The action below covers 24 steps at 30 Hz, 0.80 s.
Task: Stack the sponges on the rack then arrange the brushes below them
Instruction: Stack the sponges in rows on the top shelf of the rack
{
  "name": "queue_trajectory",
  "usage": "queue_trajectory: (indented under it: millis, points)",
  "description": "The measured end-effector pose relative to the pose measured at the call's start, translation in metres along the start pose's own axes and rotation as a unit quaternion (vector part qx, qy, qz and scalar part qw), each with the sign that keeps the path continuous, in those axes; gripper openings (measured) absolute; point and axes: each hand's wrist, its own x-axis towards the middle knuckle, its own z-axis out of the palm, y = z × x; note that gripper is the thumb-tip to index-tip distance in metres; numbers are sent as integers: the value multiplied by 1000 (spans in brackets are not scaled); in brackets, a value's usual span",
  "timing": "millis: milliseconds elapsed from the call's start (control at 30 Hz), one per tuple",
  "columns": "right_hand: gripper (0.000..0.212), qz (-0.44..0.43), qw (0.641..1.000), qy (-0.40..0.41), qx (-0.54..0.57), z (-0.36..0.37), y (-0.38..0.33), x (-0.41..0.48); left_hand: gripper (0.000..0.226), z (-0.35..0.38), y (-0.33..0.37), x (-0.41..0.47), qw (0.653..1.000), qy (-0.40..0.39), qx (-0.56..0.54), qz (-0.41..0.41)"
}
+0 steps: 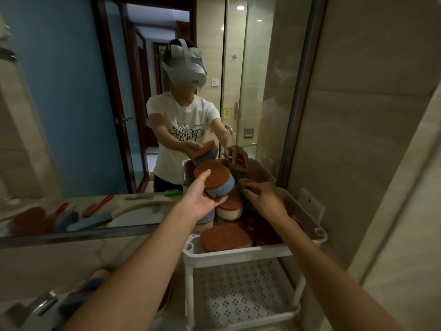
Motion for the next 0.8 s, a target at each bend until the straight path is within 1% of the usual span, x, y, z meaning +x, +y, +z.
queue_trajectory:
  millis: [100, 200, 333, 400, 433, 467, 500, 533, 567, 600, 633, 700, 733, 800]
  points:
    - [29, -32, 999, 1, -29, 7, 7, 1, 52, 0, 1, 1, 1000, 0, -1, -6]
    - [29, -55, 992, -14, -112, 13, 12, 2, 51, 2, 1, -1, 1000, 2, 7, -4]
    - [37, -29, 971, -61, -231, 12, 10, 0, 47, 5, 2, -5, 999, 2, 35, -5]
    - [44, -18, 963, -86, -253, 8, 3, -1, 45, 7, 3, -5, 998, 0, 57, -7]
    - [50, -15, 970, -92, -226, 5, -1, -2, 45, 9, 3, -6, 998, -2, 67, -8]
    - [53, -14, 981, -86, -175, -1, -7, -4, 44, 11, 3, -7, 997, -7, 74, -6]
    - [50, -11, 992, -62, -111, -6, -11, -6, 43, 13, 3, -7, 997, -11, 76, -2]
    - [40, -5, 999, -28, -42, -12, -16, -10, 43, 16, 2, -8, 997, -14, 75, 5]
    - [26, -3, 1000, 2, 24, -17, -19, -14, 42, 20, 1, -8, 997, -19, 74, 12]
    - [19, -15, 998, 11, 66, -22, -23, -18, 41, 25, -1, -9, 997, -24, 78, 19]
    - [27, -33, 996, 5, 82, -25, -26, -22, 40, 31, -3, -10, 995, -28, 88, 24]
    - [40, -55, 995, -10, 78, -28, -24, -24, 37, 44, -9, -14, 993, -41, 110, 22]
    - [43, -52, 996, 0, 78, -27, -22, -23, 36, 49, -13, -15, 991, -55, 121, 16]
    - [41, -33, 993, 39, 108, -29, -18, -21, 37, 56, -19, -12, 983, -86, 163, 7]
